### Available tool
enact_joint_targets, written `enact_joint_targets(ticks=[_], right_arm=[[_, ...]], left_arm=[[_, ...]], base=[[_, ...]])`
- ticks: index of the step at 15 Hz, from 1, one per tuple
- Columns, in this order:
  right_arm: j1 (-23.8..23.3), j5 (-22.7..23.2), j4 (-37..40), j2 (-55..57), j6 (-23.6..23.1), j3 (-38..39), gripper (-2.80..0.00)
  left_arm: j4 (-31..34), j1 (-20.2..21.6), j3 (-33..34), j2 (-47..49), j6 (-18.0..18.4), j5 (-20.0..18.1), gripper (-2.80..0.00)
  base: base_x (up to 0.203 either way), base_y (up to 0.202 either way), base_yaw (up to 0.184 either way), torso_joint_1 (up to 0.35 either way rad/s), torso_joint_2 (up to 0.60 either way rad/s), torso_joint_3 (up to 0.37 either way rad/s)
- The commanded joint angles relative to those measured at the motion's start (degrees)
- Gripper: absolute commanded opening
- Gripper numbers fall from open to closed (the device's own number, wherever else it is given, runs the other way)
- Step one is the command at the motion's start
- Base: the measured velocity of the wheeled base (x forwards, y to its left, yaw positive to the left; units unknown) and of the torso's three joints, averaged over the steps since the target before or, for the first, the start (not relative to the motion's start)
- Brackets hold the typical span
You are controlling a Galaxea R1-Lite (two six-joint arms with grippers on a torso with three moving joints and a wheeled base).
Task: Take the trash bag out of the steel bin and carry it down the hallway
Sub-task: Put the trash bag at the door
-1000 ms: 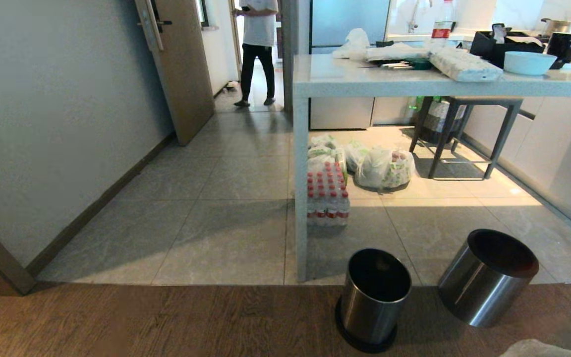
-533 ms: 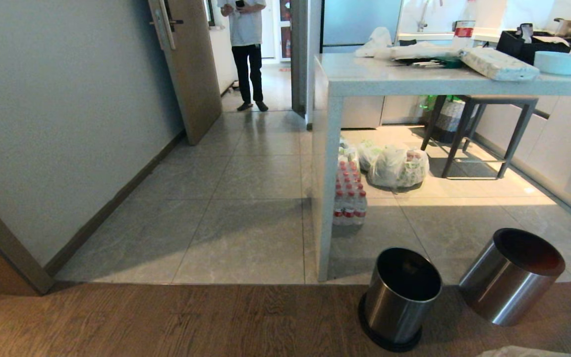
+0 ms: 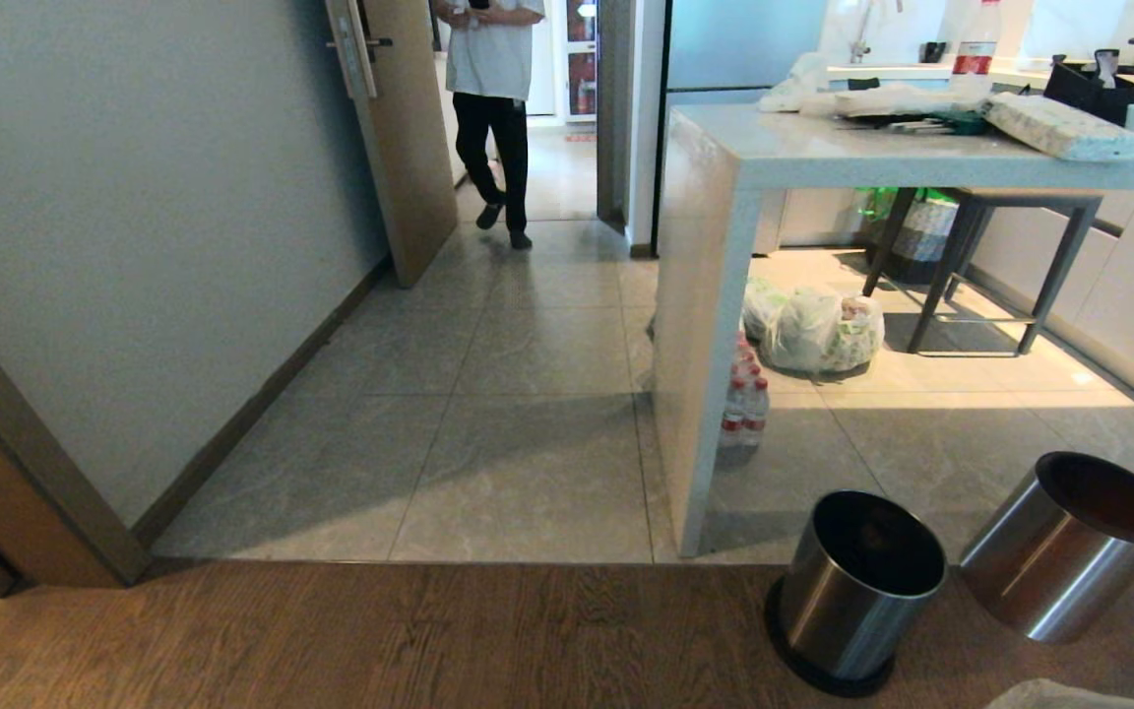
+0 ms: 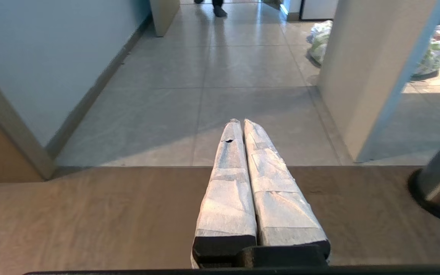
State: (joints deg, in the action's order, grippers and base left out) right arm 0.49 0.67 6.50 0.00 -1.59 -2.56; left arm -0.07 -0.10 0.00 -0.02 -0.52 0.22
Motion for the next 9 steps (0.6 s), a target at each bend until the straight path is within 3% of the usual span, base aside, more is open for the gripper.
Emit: enact_joint_targets(ticks=[1,9], right_arm=[[0.0,0.0,0.0,0.1,0.0,0.0,-2.80],[0.0,0.0,0.0,0.1,0.0,0.0,-2.80]], left_arm=[[0.1,0.0,0.1,0.0,0.0,0.0,-2.80],[0.1,0.0,0.1,0.0,0.0,0.0,-2.80]], base=[[0.000,0.193,-0.001,0.001,0.01,0.005],[0.000,0.194,0.000,0.001,0.00,0.004]])
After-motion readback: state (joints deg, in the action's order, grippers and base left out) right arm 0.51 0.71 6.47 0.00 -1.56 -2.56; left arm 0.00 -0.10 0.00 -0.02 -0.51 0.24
